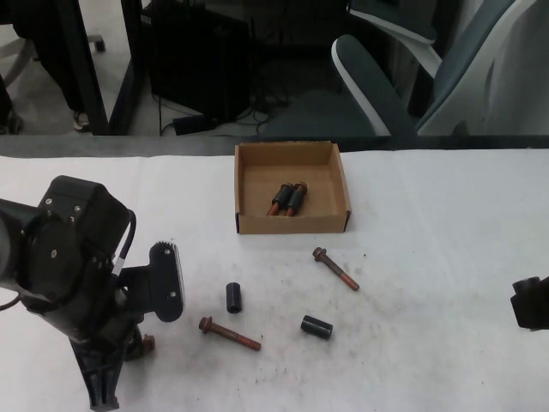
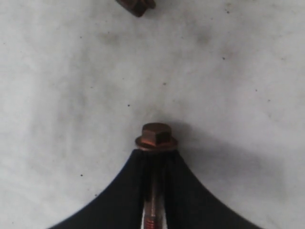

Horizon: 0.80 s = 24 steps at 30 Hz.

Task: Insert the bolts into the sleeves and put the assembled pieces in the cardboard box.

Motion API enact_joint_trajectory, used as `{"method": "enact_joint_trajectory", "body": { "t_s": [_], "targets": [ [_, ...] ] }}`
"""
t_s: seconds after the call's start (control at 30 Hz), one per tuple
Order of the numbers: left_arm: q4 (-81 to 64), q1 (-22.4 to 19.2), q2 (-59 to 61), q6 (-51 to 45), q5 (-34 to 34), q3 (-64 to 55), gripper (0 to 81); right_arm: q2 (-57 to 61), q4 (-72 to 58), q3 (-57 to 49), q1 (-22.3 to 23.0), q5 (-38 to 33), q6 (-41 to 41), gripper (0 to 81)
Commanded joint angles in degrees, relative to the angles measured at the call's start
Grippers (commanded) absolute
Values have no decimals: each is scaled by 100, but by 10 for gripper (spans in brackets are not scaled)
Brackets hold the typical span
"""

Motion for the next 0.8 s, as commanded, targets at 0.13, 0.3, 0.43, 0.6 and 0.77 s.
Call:
{"method": "enact_joint_trajectory", "body": {
  "t_s": [0.13,0.3,0.43,0.6,0.77],
  "targets": [
    [126,-125,165,-777,-109,-13,8,-43,19,-5,-17,-54,-47,0],
    [221,-497,-256,-1991,596,-321,8,-43,19,-5,-17,-54,-47,0],
    [-80,-696,-861,-3707,1615,-530,8,-43,-9,-5,-17,-54,-321,0],
    [-1311,-715,-1820,-5905,2217,-519,8,-43,-488,54,-17,-183,-756,0],
    [-2616,-719,-2409,-7450,2554,-423,8,-30,-1974,490,-17,-857,-775,0]
  ]
}}
